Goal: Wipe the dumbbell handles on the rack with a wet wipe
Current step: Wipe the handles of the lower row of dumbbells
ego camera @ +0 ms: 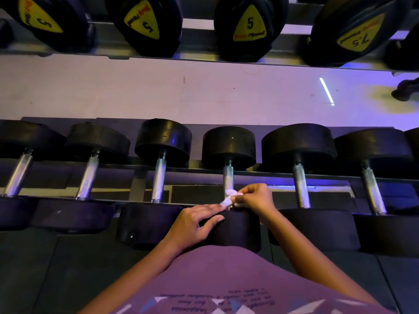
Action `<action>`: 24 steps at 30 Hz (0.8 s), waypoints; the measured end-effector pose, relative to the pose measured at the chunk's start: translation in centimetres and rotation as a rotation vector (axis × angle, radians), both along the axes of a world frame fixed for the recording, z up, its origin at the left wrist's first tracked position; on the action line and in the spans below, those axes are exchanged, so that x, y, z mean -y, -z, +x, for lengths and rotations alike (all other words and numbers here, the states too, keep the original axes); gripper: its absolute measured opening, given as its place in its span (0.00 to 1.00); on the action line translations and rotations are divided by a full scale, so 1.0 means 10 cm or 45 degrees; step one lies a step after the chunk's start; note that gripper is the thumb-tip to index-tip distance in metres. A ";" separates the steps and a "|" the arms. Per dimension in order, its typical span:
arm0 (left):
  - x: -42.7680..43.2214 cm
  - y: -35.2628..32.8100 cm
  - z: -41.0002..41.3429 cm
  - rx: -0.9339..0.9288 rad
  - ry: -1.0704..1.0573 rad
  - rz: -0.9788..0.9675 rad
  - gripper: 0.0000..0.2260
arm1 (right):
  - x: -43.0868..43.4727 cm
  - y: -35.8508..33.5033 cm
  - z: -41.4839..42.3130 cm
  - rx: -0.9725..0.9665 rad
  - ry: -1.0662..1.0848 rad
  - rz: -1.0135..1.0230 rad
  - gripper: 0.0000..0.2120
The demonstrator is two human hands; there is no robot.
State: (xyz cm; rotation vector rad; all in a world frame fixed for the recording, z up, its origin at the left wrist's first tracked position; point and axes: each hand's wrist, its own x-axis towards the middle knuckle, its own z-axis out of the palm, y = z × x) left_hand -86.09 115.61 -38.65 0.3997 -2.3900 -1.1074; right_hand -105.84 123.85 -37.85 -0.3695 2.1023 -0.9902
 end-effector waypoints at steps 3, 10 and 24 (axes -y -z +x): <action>0.00 0.00 0.00 -0.003 -0.009 0.007 0.13 | 0.18 0.05 -0.12 0.082 0.276 -0.155 0.06; -0.01 -0.01 0.00 0.007 -0.014 0.018 0.14 | 0.42 -0.02 -0.26 -0.070 0.103 -0.210 0.07; 0.00 0.03 -0.03 0.005 -0.040 0.150 0.14 | 0.12 -0.11 -0.14 -0.120 -0.063 -0.067 0.04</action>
